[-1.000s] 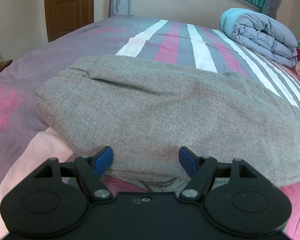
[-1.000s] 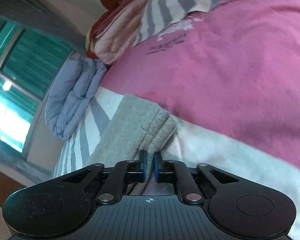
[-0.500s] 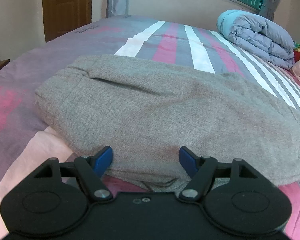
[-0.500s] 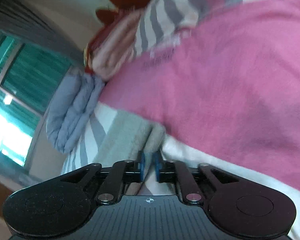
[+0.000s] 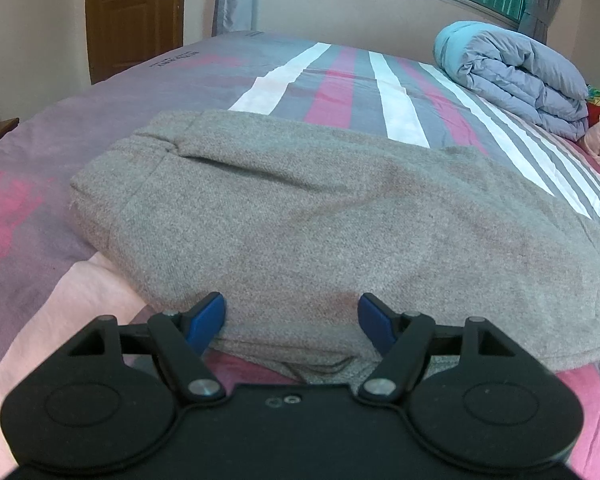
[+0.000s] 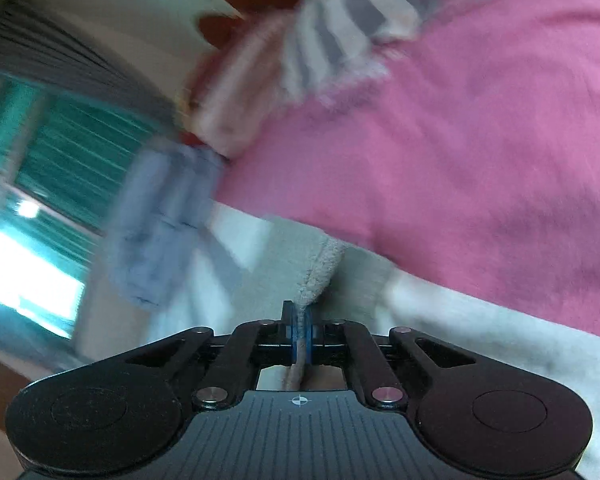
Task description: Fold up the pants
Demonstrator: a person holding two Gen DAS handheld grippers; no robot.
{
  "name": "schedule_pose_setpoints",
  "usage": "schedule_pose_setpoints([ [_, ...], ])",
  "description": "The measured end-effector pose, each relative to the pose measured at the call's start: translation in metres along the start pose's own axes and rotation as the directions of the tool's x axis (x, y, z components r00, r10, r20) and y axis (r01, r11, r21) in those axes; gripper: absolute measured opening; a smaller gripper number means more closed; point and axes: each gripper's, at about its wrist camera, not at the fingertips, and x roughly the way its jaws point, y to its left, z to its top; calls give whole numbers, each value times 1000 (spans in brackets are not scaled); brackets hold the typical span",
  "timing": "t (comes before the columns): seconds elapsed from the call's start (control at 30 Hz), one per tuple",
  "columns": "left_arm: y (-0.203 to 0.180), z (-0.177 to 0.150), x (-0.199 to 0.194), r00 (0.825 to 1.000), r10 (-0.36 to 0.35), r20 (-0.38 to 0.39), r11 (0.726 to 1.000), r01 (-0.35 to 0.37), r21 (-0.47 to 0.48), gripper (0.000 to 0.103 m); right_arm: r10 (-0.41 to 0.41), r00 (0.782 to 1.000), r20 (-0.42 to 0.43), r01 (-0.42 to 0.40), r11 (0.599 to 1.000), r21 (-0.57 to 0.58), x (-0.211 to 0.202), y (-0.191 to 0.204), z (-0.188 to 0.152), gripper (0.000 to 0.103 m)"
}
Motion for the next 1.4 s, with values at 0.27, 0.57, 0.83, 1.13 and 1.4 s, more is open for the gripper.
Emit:
schedule_pose_setpoints([
  [0.27, 1, 5, 1, 1000, -11, -17, 1000, 11, 12, 68, -85, 995, -46, 86, 996, 7, 3, -21, -5, 6],
  [0.57, 13, 9, -26, 992, 40, 119, 999, -36, -37, 67, -4, 999, -35, -6, 960, -280, -21, 51, -48, 17],
  [0.83, 73, 36, -31, 986, 106, 126, 978, -81, -195, 62, 138, 900, -413, -370, 743, -558, 52, 186, -155, 18],
  [1.13, 101, 26, -17, 978, 187, 92, 892, -129, -434, 55, 113, 755, -646, -588, 552, -591, 178, 304, -291, 18],
  [1.4, 107, 19, -7, 976, 205, 79, 854, -139, -501, 63, 29, 686, -727, -667, 426, -612, 247, 322, -361, 35],
])
